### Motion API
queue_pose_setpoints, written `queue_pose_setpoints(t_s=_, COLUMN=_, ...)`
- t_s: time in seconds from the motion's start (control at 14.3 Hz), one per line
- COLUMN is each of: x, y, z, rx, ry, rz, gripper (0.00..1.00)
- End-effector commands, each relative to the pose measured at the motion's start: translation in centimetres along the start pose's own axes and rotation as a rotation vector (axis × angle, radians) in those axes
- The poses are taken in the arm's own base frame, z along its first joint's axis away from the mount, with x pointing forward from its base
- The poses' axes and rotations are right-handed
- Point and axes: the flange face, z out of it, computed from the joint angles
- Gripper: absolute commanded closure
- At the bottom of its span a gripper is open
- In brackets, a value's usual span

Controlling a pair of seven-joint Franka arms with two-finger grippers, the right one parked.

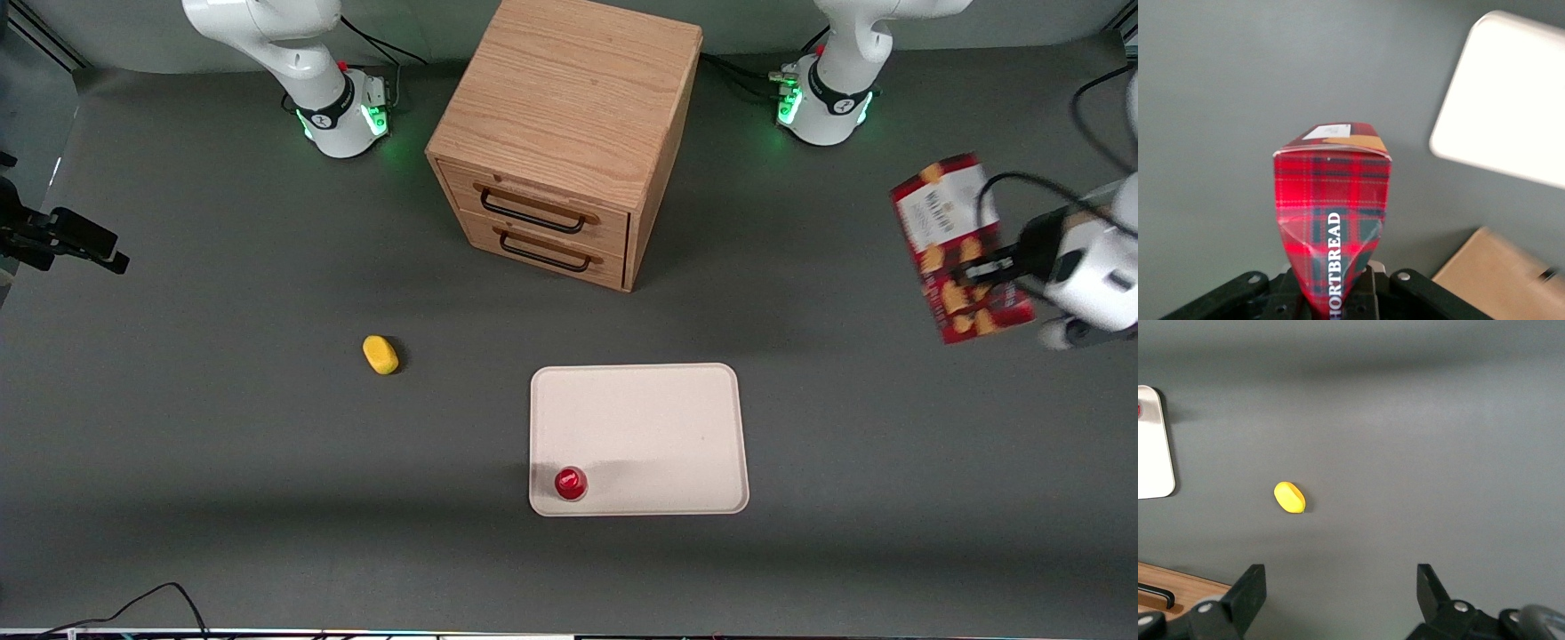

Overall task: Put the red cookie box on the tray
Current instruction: 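Carry the box over the white tray and lower it onto it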

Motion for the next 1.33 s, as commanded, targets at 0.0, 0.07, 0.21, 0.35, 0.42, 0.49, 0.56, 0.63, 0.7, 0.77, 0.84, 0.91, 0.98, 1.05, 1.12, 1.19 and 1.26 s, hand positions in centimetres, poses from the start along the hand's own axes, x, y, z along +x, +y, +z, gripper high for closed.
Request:
queue_pose_setpoints(t_s=0.0, x=2.1, y=8.1, z=5.7, rx=-0.061, ry=0.043, rz=-0.134, gripper=1.0)
queue_pose_setpoints(t_s=0.07, x=2.7, y=11.1, z=8.3, rx=-0.094, ry=0.074, rz=-0.169, gripper=1.0)
queue_pose_setpoints(t_s=0.21, x=4.1, y=15.0, z=13.5, rx=-0.116, ry=0.135, rz=-0.193, gripper=1.0)
queue_pose_setpoints(t_s=0.35, x=5.1, y=16.7, z=17.0, rx=-0.116, ry=0.195, rz=-0.21, gripper=1.0)
queue_pose_setpoints(t_s=0.42, x=5.3, y=17.2, z=18.6, rx=-0.106, ry=0.203, rz=-0.201, gripper=1.0)
queue_pose_setpoints(t_s=0.49, x=5.2, y=17.9, z=19.9, rx=-0.097, ry=0.211, rz=-0.184, gripper=1.0)
queue_pose_setpoints(t_s=0.56, x=5.6, y=18.0, z=21.5, rx=-0.072, ry=0.228, rz=-0.161, gripper=1.0)
queue_pose_setpoints(t_s=0.63, x=5.2, y=19.0, z=23.4, rx=-0.031, ry=0.256, rz=-0.111, gripper=1.0)
queue_pose_setpoints(t_s=0.7, x=5.3, y=19.6, z=25.1, rx=-0.019, ry=0.273, rz=-0.087, gripper=1.0)
queue_pose_setpoints(t_s=0.77, x=5.1, y=20.1, z=26.5, rx=-0.029, ry=0.284, rz=-0.071, gripper=1.0)
queue_pose_setpoints(t_s=0.84, x=5.1, y=20.5, z=27.5, rx=-0.041, ry=0.294, rz=-0.057, gripper=1.0)
queue_pose_setpoints(t_s=0.91, x=5.2, y=20.6, z=28.3, rx=-0.048, ry=0.295, rz=-0.057, gripper=1.0)
queue_pose_setpoints(t_s=0.98, x=5.1, y=20.9, z=28.9, rx=-0.053, ry=0.296, rz=-0.052, gripper=1.0)
queue_pose_setpoints(t_s=1.05, x=5.1, y=21.0, z=29.4, rx=-0.057, ry=0.298, rz=-0.051, gripper=1.0)
queue_pose_setpoints(t_s=1.12, x=5.1, y=20.9, z=30.2, rx=-0.063, ry=0.299, rz=-0.049, gripper=1.0)
queue_pose_setpoints(t_s=1.19, x=4.9, y=20.9, z=31.2, rx=-0.081, ry=0.311, rz=-0.042, gripper=1.0)
queue_pose_setpoints(t_s=1.26, x=4.9, y=20.8, z=31.8, rx=-0.095, ry=0.319, rz=-0.041, gripper=1.0)
